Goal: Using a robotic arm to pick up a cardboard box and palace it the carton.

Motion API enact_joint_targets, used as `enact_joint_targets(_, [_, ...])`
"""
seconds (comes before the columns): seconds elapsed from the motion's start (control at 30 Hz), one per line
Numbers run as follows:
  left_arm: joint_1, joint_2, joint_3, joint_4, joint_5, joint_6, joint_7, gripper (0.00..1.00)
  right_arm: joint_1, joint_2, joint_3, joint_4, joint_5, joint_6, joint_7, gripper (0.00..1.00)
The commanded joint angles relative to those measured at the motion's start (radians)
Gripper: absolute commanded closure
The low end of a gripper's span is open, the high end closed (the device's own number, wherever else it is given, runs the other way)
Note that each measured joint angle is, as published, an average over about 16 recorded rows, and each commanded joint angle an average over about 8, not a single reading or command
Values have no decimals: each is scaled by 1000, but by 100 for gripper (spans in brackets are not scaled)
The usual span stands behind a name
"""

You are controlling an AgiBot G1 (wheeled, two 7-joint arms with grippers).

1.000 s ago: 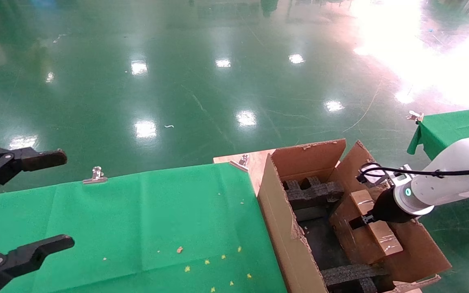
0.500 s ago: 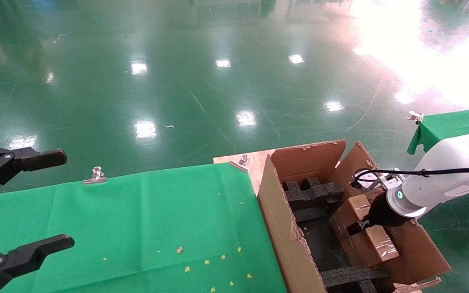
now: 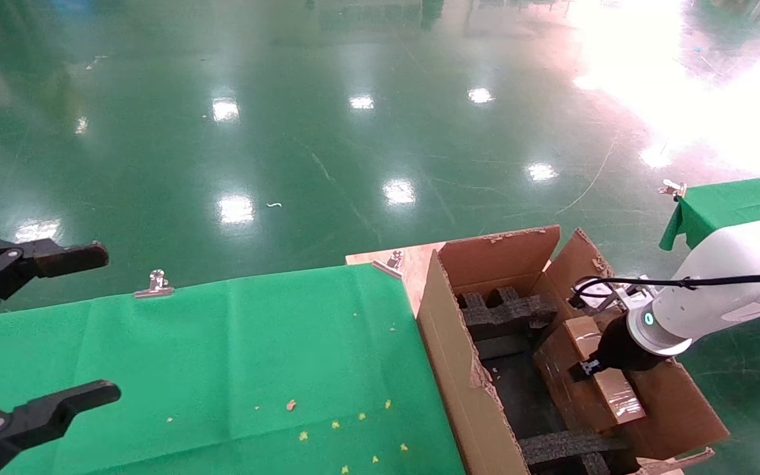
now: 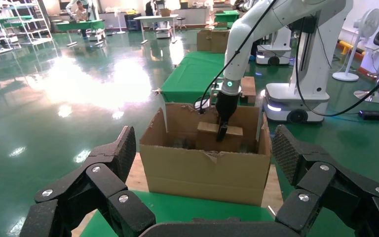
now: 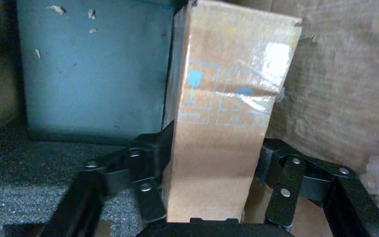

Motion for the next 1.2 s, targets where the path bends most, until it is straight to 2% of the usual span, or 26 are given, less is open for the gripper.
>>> enact_joint_targets(0.03, [0,0,0,0,0,0,0,0,1,0,0,0,0,0,0,0])
enact_joint_targets(0.7, [0,0,0,0,0,0,0,0,85,13,1,37,-32,10,12,0])
enact_joint_targets(0.97, [0,0,0,0,0,0,0,0,219,37,24,126,-59,24,3,0])
enact_joint_targets(1.2, [0,0,0,0,0,0,0,0,368,87,68,303,-68,37,-30,0])
